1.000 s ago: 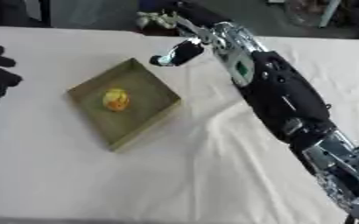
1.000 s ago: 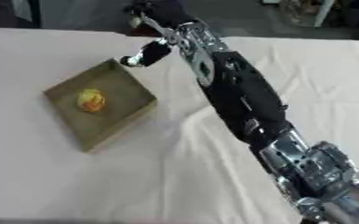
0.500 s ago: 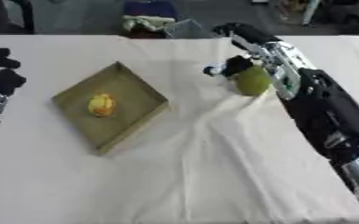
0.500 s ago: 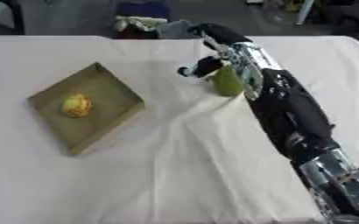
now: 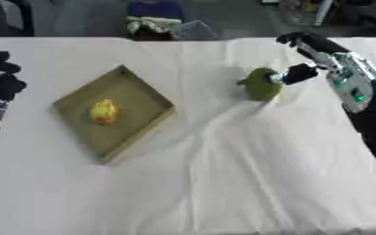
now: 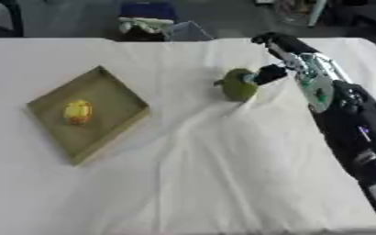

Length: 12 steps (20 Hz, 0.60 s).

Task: Pick up objects on the table and place them in the box.

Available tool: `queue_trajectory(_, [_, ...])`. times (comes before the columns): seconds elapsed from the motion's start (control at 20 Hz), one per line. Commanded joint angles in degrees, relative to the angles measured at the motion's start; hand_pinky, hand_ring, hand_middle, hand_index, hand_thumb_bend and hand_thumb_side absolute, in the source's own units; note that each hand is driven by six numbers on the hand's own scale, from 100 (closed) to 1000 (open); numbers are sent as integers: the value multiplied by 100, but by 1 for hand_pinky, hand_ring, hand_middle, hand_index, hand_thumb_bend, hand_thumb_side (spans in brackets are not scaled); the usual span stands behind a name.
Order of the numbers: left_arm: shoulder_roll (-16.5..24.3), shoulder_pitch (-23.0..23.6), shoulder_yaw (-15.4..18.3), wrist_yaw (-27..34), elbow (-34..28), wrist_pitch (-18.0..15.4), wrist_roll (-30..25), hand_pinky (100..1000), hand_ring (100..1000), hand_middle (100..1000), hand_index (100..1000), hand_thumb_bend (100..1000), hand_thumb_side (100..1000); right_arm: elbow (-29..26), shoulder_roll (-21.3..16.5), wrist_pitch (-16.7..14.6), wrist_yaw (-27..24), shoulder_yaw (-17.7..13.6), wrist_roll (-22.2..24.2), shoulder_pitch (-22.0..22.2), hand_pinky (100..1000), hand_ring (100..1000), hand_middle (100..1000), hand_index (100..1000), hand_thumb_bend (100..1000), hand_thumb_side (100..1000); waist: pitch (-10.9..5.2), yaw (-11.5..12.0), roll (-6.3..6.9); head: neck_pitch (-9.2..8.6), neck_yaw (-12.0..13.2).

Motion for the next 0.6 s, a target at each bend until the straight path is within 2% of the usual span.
queue_trajectory(0.05, [138, -42, 58, -8, -70, -11, 17, 660, 598, 641, 811, 457, 689, 124, -154, -24, -77, -48, 30, -75, 862, 899, 883, 897, 483, 434, -102, 20, 12, -54, -11])
queue_trajectory(0.25, [134, -43, 59, -9, -69, -10, 20, 660, 597, 641, 811, 458, 689, 268, -55, -147, -11, 8, 126, -69, 864, 898, 881, 868, 442, 409, -97, 45, 14, -60, -13])
queue_trajectory(0.35, [131, -47, 56, -6, -70, -10, 20, 660, 597, 641, 811, 457, 690, 337, 9, -187, 90, 30, 126, -72, 863, 894, 876, 833, 385, 370, -96, 57, 16, -65, -13])
queue_trajectory(0.45, [131, -49, 54, -5, -71, -11, 19, 660, 597, 641, 811, 458, 689, 383, 65, -213, 202, 34, 40, -76, 854, 883, 861, 754, 311, 306, -96, 71, 21, -70, -13])
queue_trajectory(0.5, [132, -50, 55, -4, -71, -12, 19, 660, 597, 641, 811, 457, 689, 391, 86, -224, 252, 31, -26, -80, 846, 871, 843, 669, 244, 243, -97, 77, 23, -71, -14])
queue_trajectory(0.6, [135, -50, 58, -2, -72, -12, 24, 660, 597, 641, 811, 457, 689, 344, 116, -248, 343, 22, -211, -99, 837, 855, 820, 573, 188, 182, -101, 88, 25, -78, -15])
